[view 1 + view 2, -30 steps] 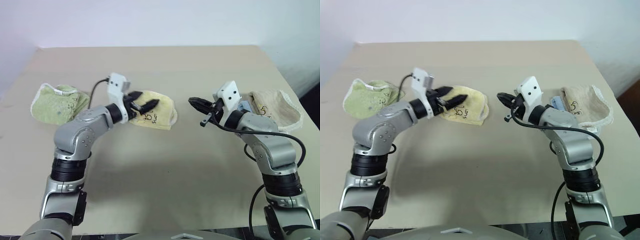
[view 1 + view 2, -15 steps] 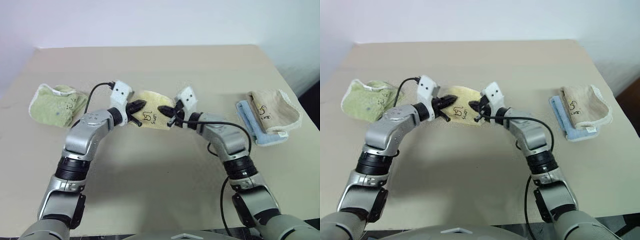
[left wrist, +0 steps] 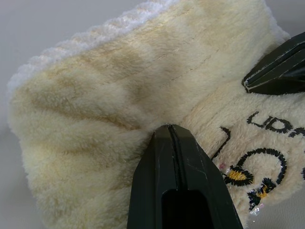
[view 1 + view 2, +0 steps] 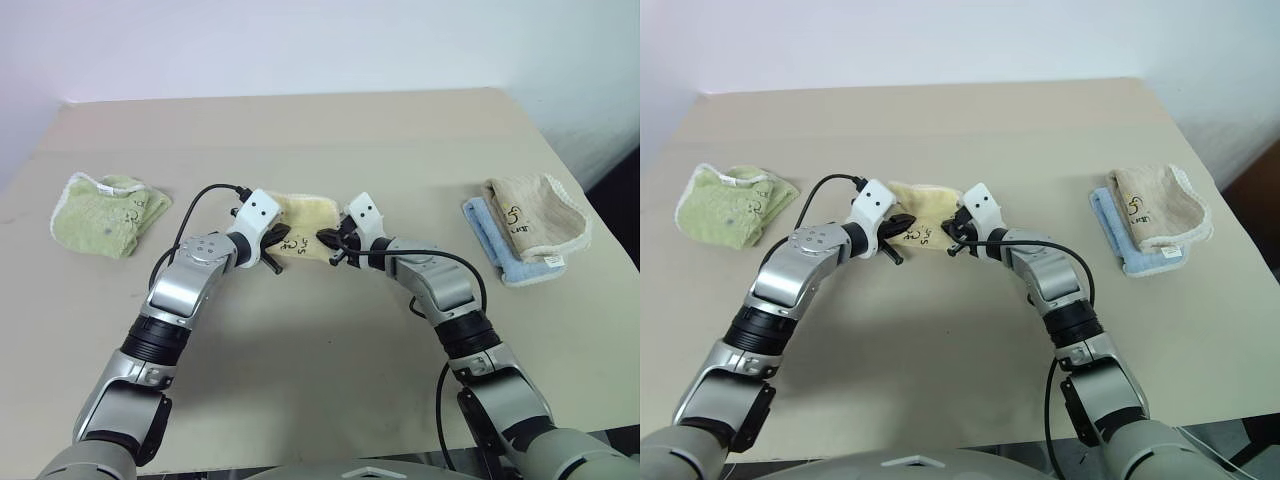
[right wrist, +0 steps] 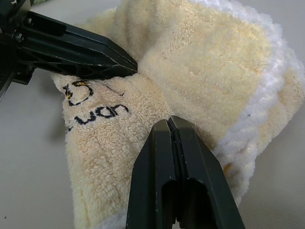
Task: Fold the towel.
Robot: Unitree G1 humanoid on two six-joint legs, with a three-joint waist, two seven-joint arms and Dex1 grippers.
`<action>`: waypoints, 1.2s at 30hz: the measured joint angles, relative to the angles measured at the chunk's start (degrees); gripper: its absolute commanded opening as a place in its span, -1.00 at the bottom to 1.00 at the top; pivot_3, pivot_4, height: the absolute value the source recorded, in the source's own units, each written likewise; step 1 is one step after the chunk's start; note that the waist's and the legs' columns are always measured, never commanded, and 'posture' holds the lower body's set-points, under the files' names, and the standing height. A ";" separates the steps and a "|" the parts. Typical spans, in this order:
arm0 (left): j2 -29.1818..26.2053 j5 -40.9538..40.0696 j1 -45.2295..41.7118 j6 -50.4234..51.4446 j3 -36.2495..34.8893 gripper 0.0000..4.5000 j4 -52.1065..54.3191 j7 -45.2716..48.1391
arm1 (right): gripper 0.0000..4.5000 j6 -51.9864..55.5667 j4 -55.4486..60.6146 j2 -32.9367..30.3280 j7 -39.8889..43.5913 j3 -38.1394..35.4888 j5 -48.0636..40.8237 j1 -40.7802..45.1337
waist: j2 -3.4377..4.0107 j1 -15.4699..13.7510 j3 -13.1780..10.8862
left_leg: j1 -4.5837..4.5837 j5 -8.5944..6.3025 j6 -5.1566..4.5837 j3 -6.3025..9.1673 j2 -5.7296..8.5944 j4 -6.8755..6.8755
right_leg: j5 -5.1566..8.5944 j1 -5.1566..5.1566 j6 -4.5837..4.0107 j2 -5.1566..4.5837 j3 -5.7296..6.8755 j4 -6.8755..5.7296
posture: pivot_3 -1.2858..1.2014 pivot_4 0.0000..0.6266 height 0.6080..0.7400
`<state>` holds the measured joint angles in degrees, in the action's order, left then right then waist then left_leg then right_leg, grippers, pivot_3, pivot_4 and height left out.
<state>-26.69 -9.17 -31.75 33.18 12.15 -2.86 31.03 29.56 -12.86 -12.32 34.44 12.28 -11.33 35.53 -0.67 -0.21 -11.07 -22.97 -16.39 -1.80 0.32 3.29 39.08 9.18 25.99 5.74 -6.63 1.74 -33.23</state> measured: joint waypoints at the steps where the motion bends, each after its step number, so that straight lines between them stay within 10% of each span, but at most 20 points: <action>1: 0.05 0.07 0.00 0.00 -0.02 -0.99 0.00 0.04 | -1.00 0.00 0.00 0.00 0.04 -0.01 0.02 0.00 | 0.00 0.00 0.00 | 0.00 0.00 0.00 0.00 0.00 0.00 | 0.00 0.00 0.00 0.00 0.00 0.00 | 0.03 -0.52 0.82; 7: 1.40 -1.39 0.07 0.72 -1.99 -0.99 -0.14 0.33 | -1.00 0.53 1.68 -0.49 0.06 -0.69 -0.21 -0.76 | 0.01 -0.10 0.00 | -0.02 0.00 0.00 0.01 0.00 0.01 | 0.00 0.01 0.00 -0.01 0.00 0.00 | 0.03 -0.52 0.82; 12: 3.12 -20.27 -0.32 10.20 -28.71 -0.99 3.60 -3.79 | -1.00 6.18 24.39 -12.80 -0.52 -14.81 -4.75 -9.85 | -0.04 -0.10 -0.01 | -0.51 0.15 0.25 0.03 0.05 0.10 | -0.01 0.45 0.02 -0.06 0.03 -0.03 | 0.03 -0.52 0.82; 23: 4.53 -24.08 -0.48 16.04 -26.82 -0.99 5.43 -5.56 | -1.00 9.18 28.61 -11.34 -2.81 -13.27 -6.98 -10.87 | -0.05 -0.10 0.00 | 0.49 -0.03 -0.05 0.02 -0.03 0.08 | 0.03 -0.57 0.04 0.01 0.03 0.05 | 0.03 -0.52 0.82; 36: 5.81 -34.24 -4.06 33.79 -42.54 0.79 -4.96 -17.52 | -1.00 8.90 29.70 -11.70 -4.56 -13.37 -7.26 -13.07 | -0.05 -0.20 0.00 | 0.50 -0.03 -0.04 0.04 -0.03 0.07 | 0.04 -0.56 0.07 0.02 0.03 0.03 | 0.03 -0.52 0.82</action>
<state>-20.88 -43.41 -35.80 66.97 -30.39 -7.82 13.52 38.46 16.84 -24.02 29.88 -1.09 -18.60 22.46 -0.72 -0.41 -11.07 -22.47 -16.42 -1.84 0.36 3.26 39.15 9.22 25.43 5.81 -6.62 1.77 -33.21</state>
